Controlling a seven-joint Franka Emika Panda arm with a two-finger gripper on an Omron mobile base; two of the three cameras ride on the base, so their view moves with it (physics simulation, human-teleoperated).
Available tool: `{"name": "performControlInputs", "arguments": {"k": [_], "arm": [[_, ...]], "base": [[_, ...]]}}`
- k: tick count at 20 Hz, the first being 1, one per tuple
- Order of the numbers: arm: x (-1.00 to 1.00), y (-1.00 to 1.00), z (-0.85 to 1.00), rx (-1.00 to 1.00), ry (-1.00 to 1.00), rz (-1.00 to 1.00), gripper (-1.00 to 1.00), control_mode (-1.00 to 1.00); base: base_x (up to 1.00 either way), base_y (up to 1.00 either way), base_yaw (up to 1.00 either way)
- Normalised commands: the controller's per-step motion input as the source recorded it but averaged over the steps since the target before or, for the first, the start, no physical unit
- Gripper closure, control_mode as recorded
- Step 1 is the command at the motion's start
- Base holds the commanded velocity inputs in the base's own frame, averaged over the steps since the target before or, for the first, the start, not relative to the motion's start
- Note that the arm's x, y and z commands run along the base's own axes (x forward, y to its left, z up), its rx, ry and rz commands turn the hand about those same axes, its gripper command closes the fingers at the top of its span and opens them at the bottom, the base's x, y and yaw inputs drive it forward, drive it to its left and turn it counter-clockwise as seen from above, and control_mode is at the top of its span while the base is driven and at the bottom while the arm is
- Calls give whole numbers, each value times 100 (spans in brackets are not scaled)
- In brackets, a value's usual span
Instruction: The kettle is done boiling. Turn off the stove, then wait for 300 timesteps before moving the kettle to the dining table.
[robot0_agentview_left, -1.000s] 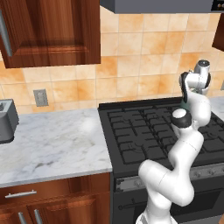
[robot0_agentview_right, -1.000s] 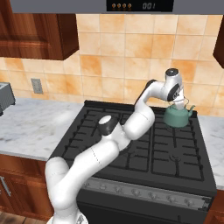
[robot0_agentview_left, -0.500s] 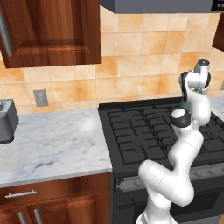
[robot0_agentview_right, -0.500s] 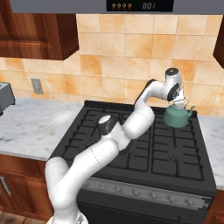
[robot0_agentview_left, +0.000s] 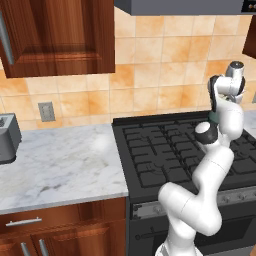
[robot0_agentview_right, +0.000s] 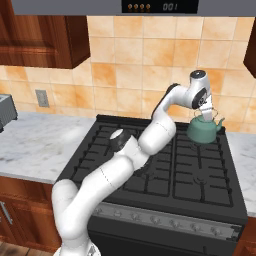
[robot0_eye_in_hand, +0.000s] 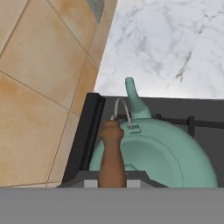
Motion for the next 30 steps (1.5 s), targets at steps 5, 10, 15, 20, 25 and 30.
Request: {"name": "performControlInputs", "arguments": {"k": [5, 10, 15, 20, 25, 30], "arm": [[-24, 14, 33, -3, 0, 0, 100, -100], [-25, 25, 28, -3, 0, 0, 100, -100], [-29, 37, 5, -1, 4, 0, 100, -100], [-31, 43, 3, 0, 7, 1, 100, -100], [-29, 51, 0, 0, 1, 6, 100, -100], [-40, 51, 0, 0, 0, 7, 100, -100]], "base": [[0, 0, 0], [0, 0, 0], [0, 0, 0], [0, 0, 0], [0, 0, 0], [0, 0, 0]]}}
